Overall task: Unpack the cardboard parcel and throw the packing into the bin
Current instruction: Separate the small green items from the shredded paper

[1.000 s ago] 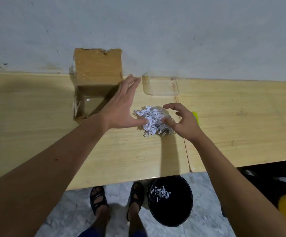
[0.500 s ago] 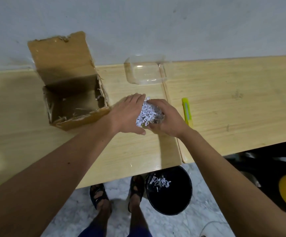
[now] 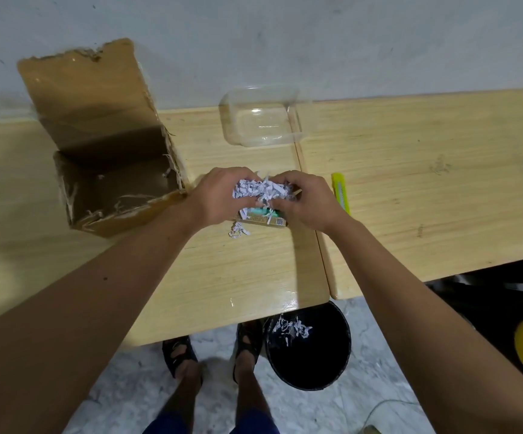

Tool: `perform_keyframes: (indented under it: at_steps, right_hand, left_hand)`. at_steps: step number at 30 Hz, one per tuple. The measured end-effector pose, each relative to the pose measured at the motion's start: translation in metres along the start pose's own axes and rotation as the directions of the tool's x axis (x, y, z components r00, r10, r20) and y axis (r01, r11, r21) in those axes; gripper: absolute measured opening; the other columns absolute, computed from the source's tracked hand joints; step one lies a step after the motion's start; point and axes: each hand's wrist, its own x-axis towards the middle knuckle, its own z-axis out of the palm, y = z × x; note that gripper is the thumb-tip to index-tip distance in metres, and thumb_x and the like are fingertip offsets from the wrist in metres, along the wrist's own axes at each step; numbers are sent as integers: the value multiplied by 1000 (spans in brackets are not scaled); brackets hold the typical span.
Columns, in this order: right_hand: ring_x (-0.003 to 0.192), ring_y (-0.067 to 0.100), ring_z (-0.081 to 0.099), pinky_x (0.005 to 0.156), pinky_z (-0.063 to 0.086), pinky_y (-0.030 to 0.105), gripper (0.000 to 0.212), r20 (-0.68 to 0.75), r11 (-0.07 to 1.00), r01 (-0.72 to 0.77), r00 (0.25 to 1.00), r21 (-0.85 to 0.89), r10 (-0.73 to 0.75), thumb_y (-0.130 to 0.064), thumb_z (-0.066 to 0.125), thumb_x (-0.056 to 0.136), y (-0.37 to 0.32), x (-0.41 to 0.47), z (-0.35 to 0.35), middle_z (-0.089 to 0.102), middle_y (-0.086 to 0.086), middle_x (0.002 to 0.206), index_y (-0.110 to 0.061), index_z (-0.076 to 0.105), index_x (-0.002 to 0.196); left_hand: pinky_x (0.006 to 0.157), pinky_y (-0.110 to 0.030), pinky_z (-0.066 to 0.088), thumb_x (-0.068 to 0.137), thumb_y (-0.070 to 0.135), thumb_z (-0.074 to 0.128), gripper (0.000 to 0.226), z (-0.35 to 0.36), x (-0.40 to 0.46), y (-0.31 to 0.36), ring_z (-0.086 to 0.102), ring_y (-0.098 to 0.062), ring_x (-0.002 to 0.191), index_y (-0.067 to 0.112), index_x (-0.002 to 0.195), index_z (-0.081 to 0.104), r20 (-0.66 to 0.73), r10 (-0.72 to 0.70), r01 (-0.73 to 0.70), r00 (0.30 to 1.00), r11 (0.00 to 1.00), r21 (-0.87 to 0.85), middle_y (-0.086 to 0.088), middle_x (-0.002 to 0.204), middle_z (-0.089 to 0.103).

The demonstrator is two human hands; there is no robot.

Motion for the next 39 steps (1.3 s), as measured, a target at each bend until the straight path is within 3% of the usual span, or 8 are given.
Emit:
perform_keyframes:
  at_steps: [7,13,19,22,25,28,32,39]
  right_hand:
    - [81,26,73,73,60,39,24,28,999,-26,999,-32,27,-21,82,85,9,15,-6,76,4,89,-10,75,105]
    - [81,20,71,75,57,31,26,-31,999,-17,999,-35,16,-20,81,85,7,20,-2,76,3,91,-13,75,110]
    - [91,-3,58,87,42,4,40,-93,997,76,993,-29,-78,-14,83,81,2,8,-5,73,-3,110,-13,74,119]
    - [122,10,55,105,38,22,48,-178,986,148,971,-76,-160,-19,88,74,5,-4,-5,68,-3,131,-18,73,119]
    - [129,18,54,109,37,27,43,-261,978,198,943,-61,-207,-23,91,73,3,-19,-7,66,-5,134,-20,75,113]
    - [115,15,62,101,46,31,30,-282,967,252,926,-29,-250,-18,89,78,-1,-33,-4,70,-4,118,-17,78,106]
    - [83,8,64,77,55,32,24,-88,976,214,974,37,-210,-16,87,79,2,-41,16,73,-5,94,-13,79,101]
    - [90,17,67,78,57,38,32,-46,973,218,974,-76,-222,-24,89,76,9,-40,28,74,0,100,-13,79,105]
  left_hand:
    - [106,-44,47,81,49,82,51,1,10,-2,65,-23,116,19,121,73,-40,-115,113,993,993,-41,-2,122,73]
    - [92,-29,47,79,46,84,46,0,16,0,64,-16,104,18,115,76,-60,-183,178,981,981,-76,5,106,72]
    - [102,-35,49,77,51,84,53,1,14,1,64,-21,115,20,120,74,-63,-221,215,973,972,-92,-1,121,72]
    - [102,-40,51,78,51,83,49,1,13,0,67,-22,111,22,117,75,-47,-217,211,975,971,-108,0,117,74]
    - [102,-40,50,78,52,83,49,0,12,0,67,-22,111,23,117,75,-45,-218,212,975,971,-114,0,118,74]
    - [107,-38,46,79,50,83,57,0,12,1,61,-22,122,19,126,72,-45,-230,224,972,969,-104,-3,130,70]
    - [110,-37,44,78,52,82,69,1,12,2,57,-25,130,17,135,66,-43,-254,250,966,964,-92,-7,139,64]
    - [112,-37,41,81,51,80,70,1,11,4,56,-27,132,14,138,63,-35,-225,223,974,974,-47,-8,142,62]
